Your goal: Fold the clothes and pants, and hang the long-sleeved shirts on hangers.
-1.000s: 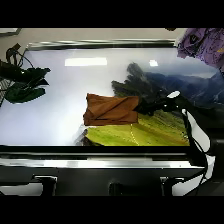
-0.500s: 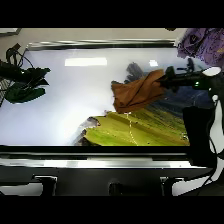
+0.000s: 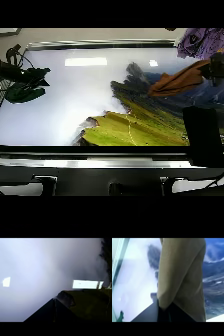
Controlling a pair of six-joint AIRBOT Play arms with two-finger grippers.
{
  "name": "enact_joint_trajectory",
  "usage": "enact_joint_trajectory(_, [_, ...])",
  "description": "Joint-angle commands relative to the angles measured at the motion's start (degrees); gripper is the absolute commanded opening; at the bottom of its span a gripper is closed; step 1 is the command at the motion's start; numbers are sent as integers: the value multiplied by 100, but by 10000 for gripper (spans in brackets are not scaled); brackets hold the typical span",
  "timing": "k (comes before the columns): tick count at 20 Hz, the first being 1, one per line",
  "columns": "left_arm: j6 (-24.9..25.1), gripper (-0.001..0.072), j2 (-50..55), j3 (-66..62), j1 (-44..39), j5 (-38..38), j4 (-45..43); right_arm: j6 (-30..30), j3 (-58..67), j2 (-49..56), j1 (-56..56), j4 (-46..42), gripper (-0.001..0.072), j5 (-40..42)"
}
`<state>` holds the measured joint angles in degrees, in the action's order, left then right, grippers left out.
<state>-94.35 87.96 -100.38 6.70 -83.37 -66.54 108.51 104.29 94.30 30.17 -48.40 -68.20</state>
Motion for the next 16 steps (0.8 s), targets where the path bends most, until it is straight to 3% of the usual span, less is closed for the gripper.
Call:
enact_joint_trajectory(1, [2, 21, 0, 0, 0, -181, 11, 986, 39, -361, 389, -850, 26, 107])
enact_joint_trajectory(6, [2, 21, -2, 0, 0, -227, 50, 1941, 39, -901, 533, -1945, 26, 55])
enact_joint_trajectory(16, [9, 21, -2, 0, 0, -278, 50, 2175, 39, -1360, 533, -2769, 26, -1176])
